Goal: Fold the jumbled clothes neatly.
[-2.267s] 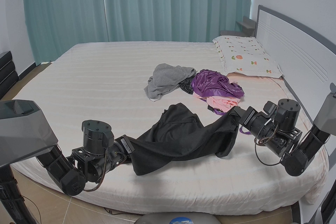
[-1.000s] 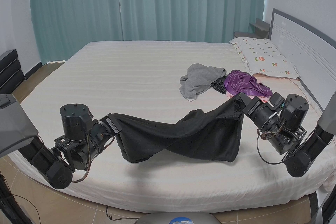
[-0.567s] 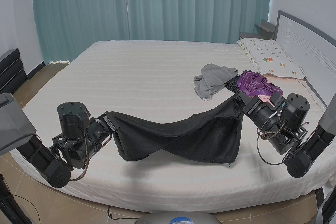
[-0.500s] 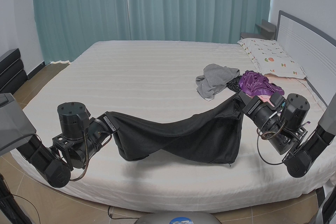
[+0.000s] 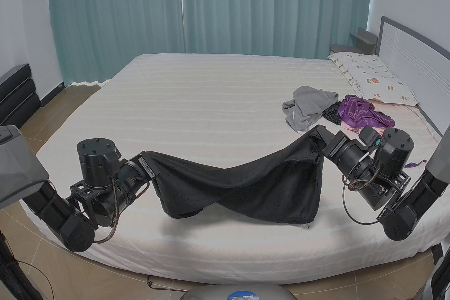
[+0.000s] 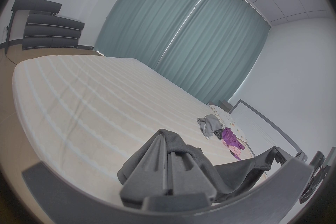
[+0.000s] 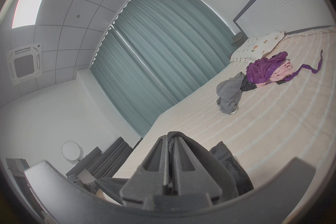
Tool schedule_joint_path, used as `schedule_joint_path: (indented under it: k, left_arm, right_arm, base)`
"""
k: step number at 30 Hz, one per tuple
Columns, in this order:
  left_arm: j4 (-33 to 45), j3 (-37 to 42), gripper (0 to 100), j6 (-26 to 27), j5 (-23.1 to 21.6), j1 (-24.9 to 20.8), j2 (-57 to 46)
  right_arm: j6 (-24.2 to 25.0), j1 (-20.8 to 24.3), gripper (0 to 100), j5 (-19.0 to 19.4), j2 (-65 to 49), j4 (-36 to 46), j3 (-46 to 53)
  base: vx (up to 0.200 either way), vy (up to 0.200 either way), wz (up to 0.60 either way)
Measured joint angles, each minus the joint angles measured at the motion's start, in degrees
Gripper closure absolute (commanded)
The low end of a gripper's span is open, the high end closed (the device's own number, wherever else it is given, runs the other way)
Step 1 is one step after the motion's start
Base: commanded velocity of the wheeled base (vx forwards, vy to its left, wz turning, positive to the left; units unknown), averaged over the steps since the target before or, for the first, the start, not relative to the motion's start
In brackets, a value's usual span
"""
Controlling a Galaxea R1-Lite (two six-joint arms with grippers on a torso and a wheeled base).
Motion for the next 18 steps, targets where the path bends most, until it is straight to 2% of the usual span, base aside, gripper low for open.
schedule_joint_path:
  k: [9,14,18]
  left_arm:
    - [0.0,0.1,100,0.1,0.1,-0.6,0.3]
    - [0.0,0.1,100,3.6,0.9,-2.1,0.2]
    - [0.0,0.2,100,4.3,2.5,-3.7,0.0]
  right_arm:
    - [-0.4,0.2,100,0.2,-0.2,-0.2,1.1]
    - [-1.3,-0.3,100,0.5,-0.7,-1.9,3.5]
    - [-1.4,-0.2,100,0.3,-1.9,-2.5,5.9]
  base:
    - [0.000,0.000,0.00]
    - [0.000,0.000,0.00]
    - [-0.200,0.000,0.00]
